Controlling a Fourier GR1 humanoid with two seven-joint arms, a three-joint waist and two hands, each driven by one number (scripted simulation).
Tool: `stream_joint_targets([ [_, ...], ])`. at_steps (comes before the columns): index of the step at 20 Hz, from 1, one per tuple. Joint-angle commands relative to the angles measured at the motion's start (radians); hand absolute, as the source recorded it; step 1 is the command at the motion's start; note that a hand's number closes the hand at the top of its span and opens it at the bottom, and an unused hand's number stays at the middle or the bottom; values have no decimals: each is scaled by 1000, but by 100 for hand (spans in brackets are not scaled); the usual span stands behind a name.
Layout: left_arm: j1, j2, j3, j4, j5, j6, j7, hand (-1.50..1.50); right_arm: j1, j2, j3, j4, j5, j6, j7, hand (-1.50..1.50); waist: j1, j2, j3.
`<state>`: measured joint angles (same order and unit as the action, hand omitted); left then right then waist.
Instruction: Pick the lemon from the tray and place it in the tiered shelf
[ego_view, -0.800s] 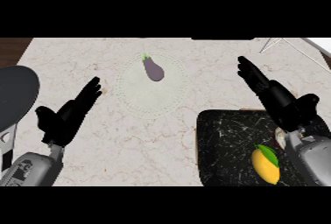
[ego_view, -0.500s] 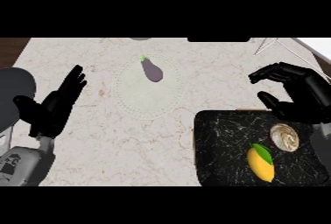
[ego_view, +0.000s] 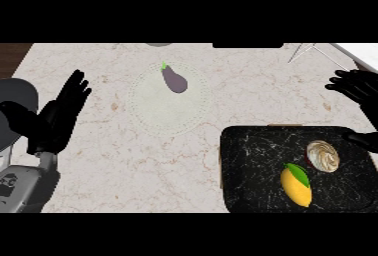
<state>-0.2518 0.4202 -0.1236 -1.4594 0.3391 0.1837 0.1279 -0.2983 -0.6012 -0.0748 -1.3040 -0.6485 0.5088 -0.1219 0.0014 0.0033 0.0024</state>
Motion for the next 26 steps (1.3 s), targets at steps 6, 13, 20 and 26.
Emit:
stream_joint_targets([
  [6, 48, -27, -1, 8, -18, -7, -22, 0, 54, -264, 22, -129, 23, 310, 107, -150, -11, -7, -4],
  [13, -2, 3, 29, 13, -8, -8, 17, 0, -55, -432, 72, -449, 480, 226, 149, -150, -18, -14, -4],
  [20, -6, -20, 56, 59, -7, -48, -27, 0, 95, -309, 194, -684, 703, 88, 301, -150, -12, -4, -3],
  [26, 35, -42, 37, -23, -42, -34, 10, 0, 162, -219, 334, -780, 907, 71, 403, -150, -1, -4, -3],
])
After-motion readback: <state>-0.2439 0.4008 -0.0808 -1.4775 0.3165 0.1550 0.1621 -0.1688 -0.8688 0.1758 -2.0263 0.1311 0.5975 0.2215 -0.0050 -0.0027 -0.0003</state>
